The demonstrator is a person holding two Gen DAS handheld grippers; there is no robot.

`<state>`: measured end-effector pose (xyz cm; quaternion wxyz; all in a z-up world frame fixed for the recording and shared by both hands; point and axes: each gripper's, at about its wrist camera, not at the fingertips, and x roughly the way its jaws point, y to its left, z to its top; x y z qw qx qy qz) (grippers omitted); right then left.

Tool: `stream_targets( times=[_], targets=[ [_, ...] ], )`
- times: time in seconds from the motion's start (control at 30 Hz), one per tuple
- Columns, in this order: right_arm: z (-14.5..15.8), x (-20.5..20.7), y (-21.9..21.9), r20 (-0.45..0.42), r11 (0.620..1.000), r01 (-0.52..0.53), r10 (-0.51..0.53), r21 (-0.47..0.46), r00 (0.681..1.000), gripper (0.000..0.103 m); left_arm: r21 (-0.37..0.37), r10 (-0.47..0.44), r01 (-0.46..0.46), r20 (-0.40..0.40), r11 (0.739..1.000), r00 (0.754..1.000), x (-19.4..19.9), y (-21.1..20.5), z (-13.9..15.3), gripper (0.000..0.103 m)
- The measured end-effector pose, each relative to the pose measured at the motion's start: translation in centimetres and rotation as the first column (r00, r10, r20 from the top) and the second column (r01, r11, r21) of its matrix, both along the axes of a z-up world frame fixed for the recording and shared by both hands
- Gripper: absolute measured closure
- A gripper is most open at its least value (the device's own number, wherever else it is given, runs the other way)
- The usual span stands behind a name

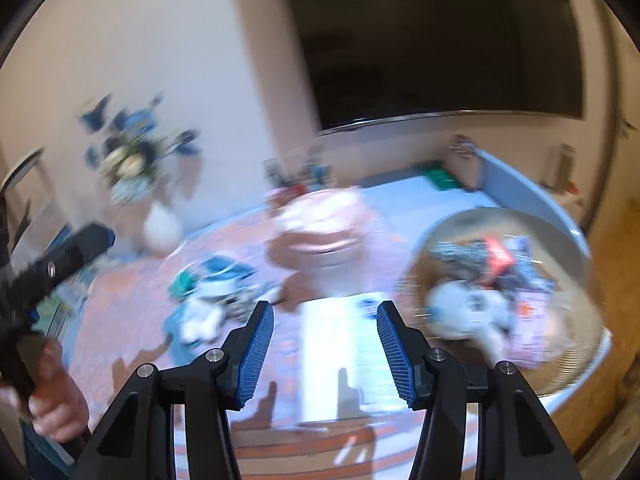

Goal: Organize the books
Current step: 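Move both grippers back over the blanket toward the remaining items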

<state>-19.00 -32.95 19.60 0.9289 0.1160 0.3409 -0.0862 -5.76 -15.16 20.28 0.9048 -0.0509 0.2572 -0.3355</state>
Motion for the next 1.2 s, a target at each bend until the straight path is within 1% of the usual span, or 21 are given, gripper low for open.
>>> stream_targets(
  times=[0.07,0.13,0.2,0.27,0.33,0.37,0.43,0.47,0.5,0.57,0.67,0.77,0.8,0.83,0.9,0.97,1.03,1.1,1.13,1.2],
  targets=[
    [-0.5,0.8,2.0,-0.002,0.999,-0.048,0.048,0.013,0.999,0.05,0.002,0.039,-0.039,0.002,0.999,0.999,-0.2,2.6,-0.4,0.021],
    [-1.3,1.8,4.1,-0.013,0.995,-0.095,0.096,0.019,0.995,0.049,0.003,0.064,-0.064,-0.007,0.998,0.998,-0.2,4.6,-1.1,0.019],
    [-2.6,2.7,5.9,-0.03,0.991,-0.133,0.134,0.022,0.991,0.048,0.004,0.117,-0.117,-0.028,0.993,0.993,-0.1,7.1,-2.5,0.018],
    [-4.2,3.7,7.5,-0.064,0.985,-0.168,0.17,0.033,0.983,0.046,0.028,0.191,-0.189,-0.063,0.982,0.98,0.4,9.4,-4.3,0.018],
    [-6.0,4.8,8.7,-0.101,0.984,-0.176,0.177,0.021,0.979,0.046,0.081,0.266,-0.259,-0.089,0.963,0.96,1.1,10.9,-6.5,0.018],
    [-6.8,5.3,9.1,-0.116,0.983,-0.184,0.185,0.02,0.976,0.046,0.14,0.315,-0.3,-0.098,0.944,0.944,1.6,11.4,-8.0,0.018],
    [-8.5,6.2,9.7,-0.134,0.98,-0.197,0.199,0.026,0.971,0.046,0.214,0.375,-0.345,-0.118,0.914,0.92,2.4,12.3,-10.6,0.018],
    [-9.2,6.5,9.9,-0.136,0.978,-0.206,0.207,0.028,0.969,0.046,0.23,0.388,-0.351,-0.145,0.908,0.91,2.7,12.7,-11.9,0.018],
    [-9.9,6.9,10.1,-0.14,0.977,-0.214,0.215,0.022,0.967,0.046,0.228,0.395,-0.353,-0.177,0.907,0.902,3.0,13.2,-13.0,0.018],
    [-11.5,7.7,10.9,-0.17,0.976,-0.218,0.209,-0.031,0.963,0.046,0.215,0.403,-0.359,-0.219,0.908,0.888,3.5,13.8,-14.5,0.018],
    [-13.0,8.3,12.1,-0.185,0.963,-0.264,0.25,-0.055,0.95,0.046,0.213,0.411,-0.365,-0.24,0.906,0.879,3.8,13.9,-15.6,0.018],
    [-14.1,8.7,12.9,-0.19,0.954,-0.293,0.276,-0.069,0.942,0.046,0.239,0.422,-0.369,-0.239,0.898,0.875,4.2,13.6,-16.7,0.018],
    [-14.4,8.8,13.1,-0.19,0.951,-0.301,0.282,-0.074,0.94,0.046,0.253,0.425,-0.364,-0.26,0.896,0.867,4.4,13.5,-17.2,0.018],
    [-14.8,8.9,13.2,-0.192,0.949,-0.306,0.287,-0.078,0.939,0.046,0.254,0.421,-0.357,-0.275,0.899,0.864,4.5,13.6,-17.6,0.018],
    [-15.6,9.2,13.2,-0.193,0.948,-0.31,0.293,-0.064,0.936,0.046,0.246,0.42,-0.36,-0.269,0.9,0.867,4.5,13.7,-17.6,0.018],
    [-16.5,9.8,13.1,-0.224,0.953,-0.299,0.281,-0.05,0.933,0.046,0.254,0.424,-0.359,-0.284,0.898,0.86,4.6,13.8,-17.8,0.018],
    [-16.2,9.9,13.2,-0.202,0.95,-0.306,0.289,-0.059,0.936,0.046,0.257,0.422,-0.354,-0.297,0.899,0.856,4.6,13.8,-18.0,0.018],
    [-16.3,10.0,13.0,-0.205,0.952,-0.302,0.286,-0.047,0.936,0.046,0.252,0.423,-0.357,-0.298,0.899,0.855,4.6,13.9,-17.9,0.018],
    [-16.3,10.0,12.9,-0.209,0.953,-0.299,0.285,-0.039,0.936,0.046,0.259,0.43,-0.362,-0.297,0.896,0.852,4.6,13.8,-17.8,0.018],
    [-16.1,10.0,12.7,-0.222,0.959,-0.282,0.27,-0.027,0.937,0.046,0.314,0.452,-0.359,-0.31,0.879,0.836,4.7,13.3,-17.6,0.019]
  ],
)
